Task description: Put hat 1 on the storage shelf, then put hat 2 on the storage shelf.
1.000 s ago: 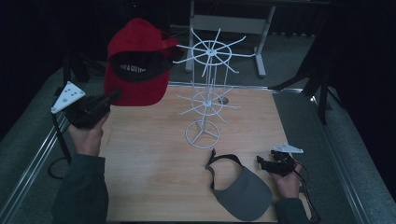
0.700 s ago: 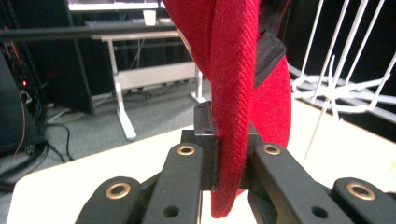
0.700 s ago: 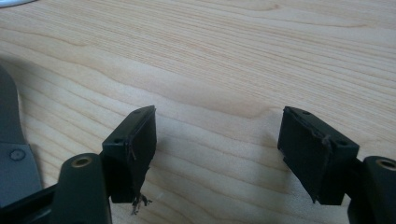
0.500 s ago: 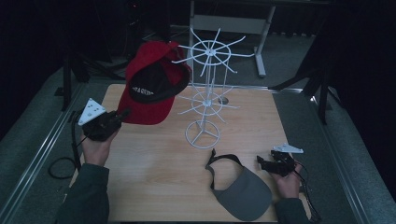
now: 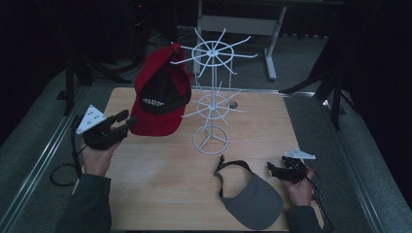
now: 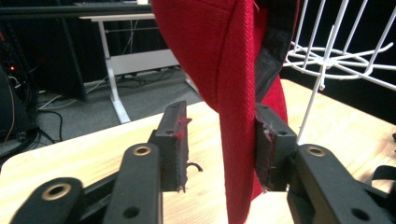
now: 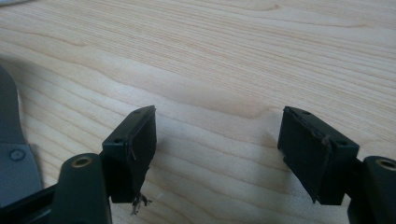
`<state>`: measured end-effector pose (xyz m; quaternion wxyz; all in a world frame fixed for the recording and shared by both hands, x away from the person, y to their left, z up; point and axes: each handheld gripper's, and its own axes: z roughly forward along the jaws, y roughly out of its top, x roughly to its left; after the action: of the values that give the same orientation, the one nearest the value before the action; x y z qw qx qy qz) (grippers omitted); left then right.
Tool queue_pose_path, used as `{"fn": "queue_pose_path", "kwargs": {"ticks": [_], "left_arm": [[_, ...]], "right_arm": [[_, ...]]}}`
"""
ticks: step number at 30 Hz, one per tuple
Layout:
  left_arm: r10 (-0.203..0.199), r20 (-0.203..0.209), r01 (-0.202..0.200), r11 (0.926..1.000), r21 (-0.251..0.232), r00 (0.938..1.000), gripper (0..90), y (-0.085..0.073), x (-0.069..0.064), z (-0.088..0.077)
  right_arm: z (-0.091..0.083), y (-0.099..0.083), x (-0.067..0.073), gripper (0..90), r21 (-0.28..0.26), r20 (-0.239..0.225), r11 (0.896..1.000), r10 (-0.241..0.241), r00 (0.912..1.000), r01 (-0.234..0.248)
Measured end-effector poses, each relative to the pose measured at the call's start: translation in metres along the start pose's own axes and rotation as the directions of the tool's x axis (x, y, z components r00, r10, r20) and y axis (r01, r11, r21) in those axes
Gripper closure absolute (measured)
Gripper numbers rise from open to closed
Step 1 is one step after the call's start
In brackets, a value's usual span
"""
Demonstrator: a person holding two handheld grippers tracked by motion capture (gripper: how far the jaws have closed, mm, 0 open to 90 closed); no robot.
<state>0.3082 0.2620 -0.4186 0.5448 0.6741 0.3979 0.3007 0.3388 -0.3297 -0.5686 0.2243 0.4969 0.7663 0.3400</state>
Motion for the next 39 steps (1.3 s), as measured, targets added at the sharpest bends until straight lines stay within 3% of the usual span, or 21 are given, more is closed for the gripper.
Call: {"fn": "queue_pose_path", "kwargs": {"ticks": [5,19,22,25,29,30,33,35,36,39], "left_arm": [[-0.020,-0.008,0.020,0.9998,-0.006,0.9998,55.5,-0.002,0.005,-0.004],[-0.040,-0.013,0.040,0.9978,0.053,0.9991,54.6,-0.014,0.011,0.000],[-0.044,-0.018,0.045,0.9967,0.067,0.9989,54.2,-0.014,0.012,0.001],[-0.044,-0.019,0.045,0.9964,0.072,0.9988,54.1,-0.014,0.012,0.002],[-0.044,-0.020,0.045,0.9959,0.078,0.9988,54.0,-0.016,0.011,0.002],[-0.046,-0.022,0.048,0.9958,0.078,0.9987,54.0,-0.017,0.011,0.002],[-0.048,-0.024,0.050,0.9955,0.080,0.9985,54.0,-0.019,0.011,0.002],[-0.051,-0.026,0.053,0.9955,0.079,0.9984,54.0,-0.019,0.011,0.002],[-0.056,-0.026,0.058,0.9955,0.074,0.9981,54.0,-0.019,0.012,0.001],[-0.063,-0.024,0.065,0.9954,0.070,0.9977,54.0,-0.020,0.012,0.001]], "right_arm": [[0.000,0.000,0.000,28.0,0.000,0.000,1.000,0.000,1.0000,0.000],[0.000,0.000,0.000,28.8,0.002,0.001,1.000,0.001,1.0000,-0.001],[-0.002,0.001,-0.001,42.5,0.000,0.013,1.000,0.028,0.9995,-0.028],[-0.009,0.005,-0.001,59.2,-0.021,-0.045,0.999,0.040,0.9982,-0.041],[-0.017,0.014,0.007,82.0,-0.032,-0.079,0.999,-0.021,0.9966,0.019],[-0.018,0.016,0.011,87.1,-0.035,-0.091,0.998,-0.057,0.9942,0.054],[-0.020,0.021,0.021,90.0,-0.033,-0.141,0.995,-0.096,0.9854,0.092],[-0.019,0.023,0.024,90.0,-0.028,-0.150,0.994,-0.109,0.9828,0.106],[-0.018,0.027,0.032,90.0,-0.022,-0.179,0.990,-0.139,0.9739,0.137],[-0.016,0.034,0.043,90.0,-0.014,-0.211,0.983,-0.180,0.9608,0.181]]}}
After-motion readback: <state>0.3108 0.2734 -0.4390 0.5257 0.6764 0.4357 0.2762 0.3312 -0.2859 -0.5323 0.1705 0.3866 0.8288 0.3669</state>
